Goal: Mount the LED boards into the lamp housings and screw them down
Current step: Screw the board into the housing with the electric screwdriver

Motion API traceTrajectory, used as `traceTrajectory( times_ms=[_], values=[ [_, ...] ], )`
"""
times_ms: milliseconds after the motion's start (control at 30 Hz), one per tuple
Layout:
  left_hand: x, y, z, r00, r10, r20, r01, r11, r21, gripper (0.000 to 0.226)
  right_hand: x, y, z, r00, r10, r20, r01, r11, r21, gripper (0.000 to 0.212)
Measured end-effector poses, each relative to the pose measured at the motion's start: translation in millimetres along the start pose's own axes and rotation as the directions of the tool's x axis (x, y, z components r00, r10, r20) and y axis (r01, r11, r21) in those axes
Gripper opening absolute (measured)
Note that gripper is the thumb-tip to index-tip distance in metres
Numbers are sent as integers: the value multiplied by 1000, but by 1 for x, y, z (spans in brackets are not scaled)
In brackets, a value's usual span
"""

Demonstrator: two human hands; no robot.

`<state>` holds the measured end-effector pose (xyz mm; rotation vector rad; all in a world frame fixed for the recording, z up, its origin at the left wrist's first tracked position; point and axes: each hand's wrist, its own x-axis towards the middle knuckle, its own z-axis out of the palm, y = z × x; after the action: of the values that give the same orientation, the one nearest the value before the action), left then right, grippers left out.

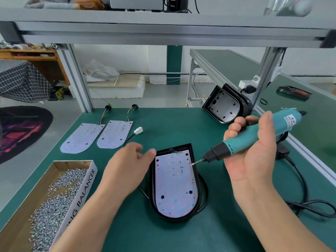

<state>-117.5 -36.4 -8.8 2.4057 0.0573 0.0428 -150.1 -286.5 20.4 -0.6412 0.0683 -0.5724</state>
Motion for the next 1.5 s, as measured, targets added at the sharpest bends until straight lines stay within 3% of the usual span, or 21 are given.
traceTrajectory(
  times_ms=[67, 133, 233, 300, 433, 500, 633, 833, 1367, 1500],
  values=[
    [0, 0, 7, 997, -10, 72, 2, 994, 111, 48, 2, -1, -1, 1000, -6, 3, 6, 1000, -8, 32],
    [-3, 4, 14, 990, 17, 138, -28, 997, 78, 54, 5, -1, -2, 1000, -15, 1, 15, 1000, -13, 32],
    [-3, 8, 22, 964, 47, 260, -35, 998, -50, 60, 10, 0, -5, 999, -41, -3, 41, 999, -15, 32],
    [-4, 9, 26, 939, 37, 341, 47, 971, -234, 58, 13, -1, -6, 998, -54, -11, 53, 998, -26, 31],
    [-6, 10, 30, 899, 61, 434, 154, 883, -444, 32, 20, -4, -12, 996, -80, -25, 79, 996, -39, 27],
    [-6, 9, 31, 894, 76, 442, 154, 874, -461, 19, 22, -5, -14, 996, -89, -22, 88, 995, -56, 25],
    [-8, 14, 31, 901, 63, 428, 181, 844, -505, 38, 24, -3, -15, 995, -101, 7, 101, 989, -112, 22],
    [-10, 17, 34, 920, 38, 389, 186, 832, -523, 48, 22, 4, -14, 994, -98, 57, 107, 974, -199, 18],
    [-13, 22, 31, 923, 21, 385, 192, 842, -505, 54, 18, 12, -14, 992, -66, 108, 94, 955, -281, 19],
    [-13, 22, 31, 923, 17, 385, 193, 844, -500, 57, 17, 13, -13, 980, -82, 180, 135, 942, -308, 19]
  ],
)
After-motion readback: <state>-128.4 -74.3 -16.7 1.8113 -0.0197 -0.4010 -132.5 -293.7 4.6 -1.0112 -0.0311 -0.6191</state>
